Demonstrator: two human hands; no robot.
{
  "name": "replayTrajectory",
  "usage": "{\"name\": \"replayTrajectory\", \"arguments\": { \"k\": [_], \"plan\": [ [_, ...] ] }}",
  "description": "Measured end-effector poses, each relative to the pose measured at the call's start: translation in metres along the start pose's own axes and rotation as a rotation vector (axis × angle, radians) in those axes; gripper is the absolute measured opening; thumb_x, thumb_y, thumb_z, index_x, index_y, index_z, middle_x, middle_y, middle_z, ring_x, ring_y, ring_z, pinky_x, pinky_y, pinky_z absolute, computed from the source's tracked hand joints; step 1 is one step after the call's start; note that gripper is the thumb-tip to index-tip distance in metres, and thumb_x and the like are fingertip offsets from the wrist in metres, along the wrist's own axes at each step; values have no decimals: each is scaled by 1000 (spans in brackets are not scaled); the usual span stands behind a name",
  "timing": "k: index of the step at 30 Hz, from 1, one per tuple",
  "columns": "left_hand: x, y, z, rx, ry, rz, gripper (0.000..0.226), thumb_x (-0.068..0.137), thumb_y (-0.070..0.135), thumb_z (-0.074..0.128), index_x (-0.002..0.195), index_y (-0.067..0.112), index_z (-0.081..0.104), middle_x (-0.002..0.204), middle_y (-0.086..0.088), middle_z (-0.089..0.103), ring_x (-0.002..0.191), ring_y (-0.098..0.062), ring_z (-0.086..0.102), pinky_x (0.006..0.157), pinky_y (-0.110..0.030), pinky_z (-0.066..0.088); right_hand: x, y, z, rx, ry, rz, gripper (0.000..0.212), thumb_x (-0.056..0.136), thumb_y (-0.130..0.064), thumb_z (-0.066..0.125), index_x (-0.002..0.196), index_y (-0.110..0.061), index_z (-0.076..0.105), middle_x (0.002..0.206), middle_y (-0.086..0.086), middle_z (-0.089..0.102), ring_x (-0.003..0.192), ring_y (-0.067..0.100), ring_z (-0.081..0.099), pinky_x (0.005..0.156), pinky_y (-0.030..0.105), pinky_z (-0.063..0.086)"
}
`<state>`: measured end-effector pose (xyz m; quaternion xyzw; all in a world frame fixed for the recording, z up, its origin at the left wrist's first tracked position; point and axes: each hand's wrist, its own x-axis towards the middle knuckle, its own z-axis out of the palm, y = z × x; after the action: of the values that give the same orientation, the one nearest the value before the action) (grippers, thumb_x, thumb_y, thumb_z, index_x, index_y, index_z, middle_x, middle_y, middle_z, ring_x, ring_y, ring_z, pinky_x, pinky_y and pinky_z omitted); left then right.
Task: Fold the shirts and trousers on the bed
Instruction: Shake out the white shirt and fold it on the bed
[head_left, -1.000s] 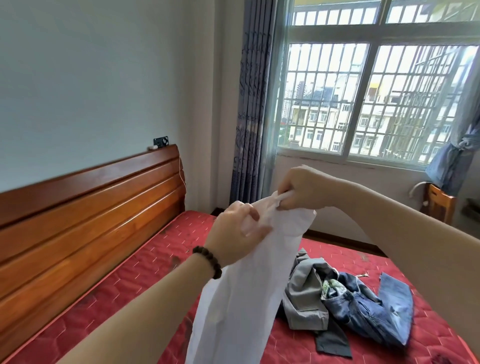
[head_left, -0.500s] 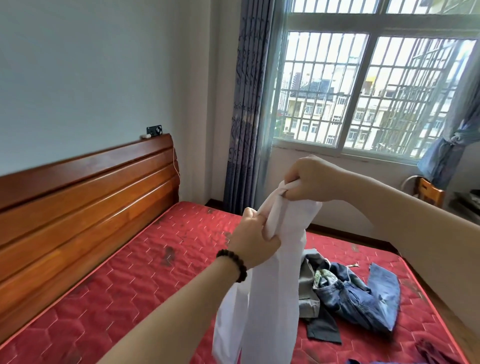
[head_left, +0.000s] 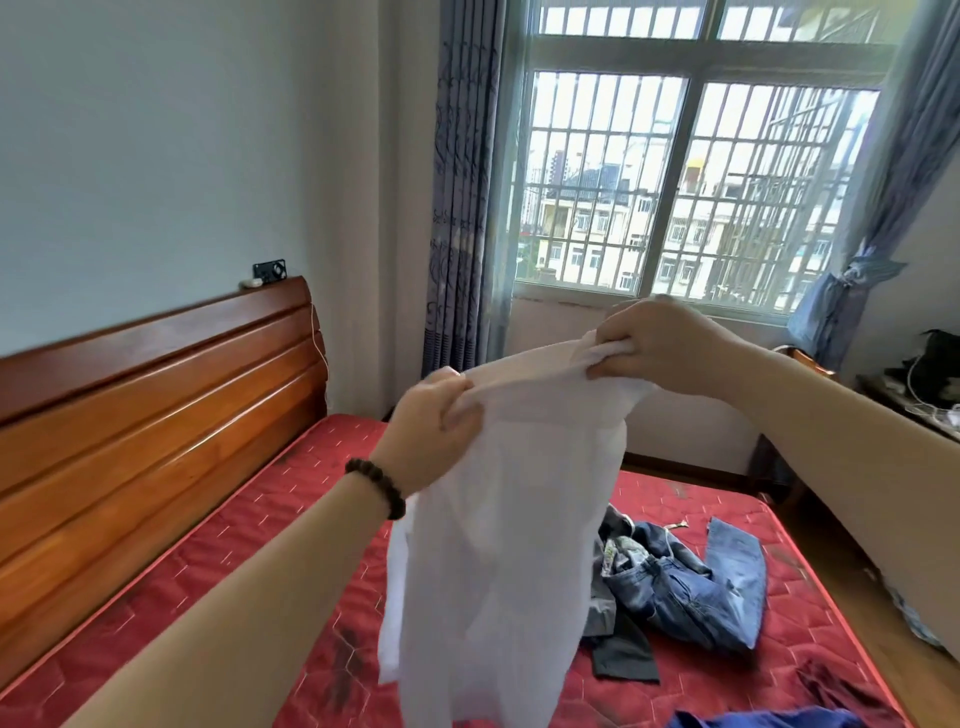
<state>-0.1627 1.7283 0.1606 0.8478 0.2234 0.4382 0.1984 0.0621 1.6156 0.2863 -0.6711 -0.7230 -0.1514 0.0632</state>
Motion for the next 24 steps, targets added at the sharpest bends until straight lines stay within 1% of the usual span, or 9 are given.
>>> {"name": "replayTrajectory", "arguments": {
  "k": [4, 8, 11, 12, 13, 15, 18, 20, 24],
  "plan": [
    [-20, -19, 7, 173, -294, -4, 31, 80, 34, 56, 82, 4, 66, 78, -6, 57, 69, -16, 53, 66, -30, 44, -4, -5, 17, -48, -169, 8, 37, 81, -43, 69, 56, -28, 46, 74, 2, 59, 71, 15, 50, 72, 38, 46],
    [-19, -28, -6, 92, -58, 45, 21, 85, 28, 65, 77, 9, 68, 74, 3, 53, 66, -5, 49, 63, -16, 39, -1, -3, 26, -13, -63, 8, 38, 85, -37, 66, 57, -27, 43, 73, 0, 59, 74, 19, 52, 73, 34, 44],
    [-39, -35, 2, 245, -300, 62, 33, 90, 33, 59, 77, 4, 66, 75, 2, 54, 65, -12, 50, 65, -26, 44, 0, -11, 32, -100, -189, 28, 32, 84, -40, 65, 61, -27, 46, 78, -3, 59, 79, 17, 49, 76, 37, 48],
    [-44, -40, 2, 241, -303, 38, 39, 89, 39, 54, 77, 3, 66, 72, 1, 55, 64, -14, 50, 63, -29, 45, -1, -14, 35, -99, -192, 28, 29, 84, -40, 65, 63, -27, 50, 80, -5, 59, 81, 16, 50, 77, 36, 48],
    [-47, -48, -1, 197, -211, 0, 41, 87, 40, 52, 76, 4, 67, 70, 2, 55, 62, -14, 51, 62, -28, 44, -1, -15, 38, -59, -127, 23, 24, 85, -38, 65, 67, -25, 56, 81, -6, 59, 81, 17, 52, 75, 35, 47],
    [-54, -51, -7, 76, 15, -58, 22, 87, 27, 56, 79, 11, 69, 68, 5, 55, 62, -9, 52, 60, -22, 42, -5, -18, 46, 83, 37, 21, 12, 85, -31, 66, 83, -20, 63, 83, -8, 55, 81, 18, 54, 71, 33, 43],
    [-71, -57, 1, 53, -148, -128, 12, 88, 16, 65, 78, 12, 71, 67, 4, 59, 62, -9, 55, 61, -27, 44, -8, -32, 62, 60, -126, 56, 28, 82, -30, 69, 105, -26, 53, 84, -2, 53, 78, 26, 53, 65, 33, 41],
    [-79, -62, 2, 22, -137, -173, 15, 86, 20, 70, 78, 9, 75, 68, 3, 62, 62, -11, 57, 60, -26, 48, -9, -35, 68, 60, -159, 119, 42, 80, -35, 72, 117, -31, 50, 86, -4, 55, 81, 24, 54, 66, 29, 38],
    [-78, -57, -10, -160, -52, -214, 10, 83, 19, 72, 80, 10, 76, 73, 4, 66, 69, -7, 60, 62, -16, 48, -14, -32, 65, 62, -151, 178, 18, 74, -37, 76, 83, -31, 61, 66, -14, 48, 81, 18, 52, 66, 29, 40]
  ]
}}
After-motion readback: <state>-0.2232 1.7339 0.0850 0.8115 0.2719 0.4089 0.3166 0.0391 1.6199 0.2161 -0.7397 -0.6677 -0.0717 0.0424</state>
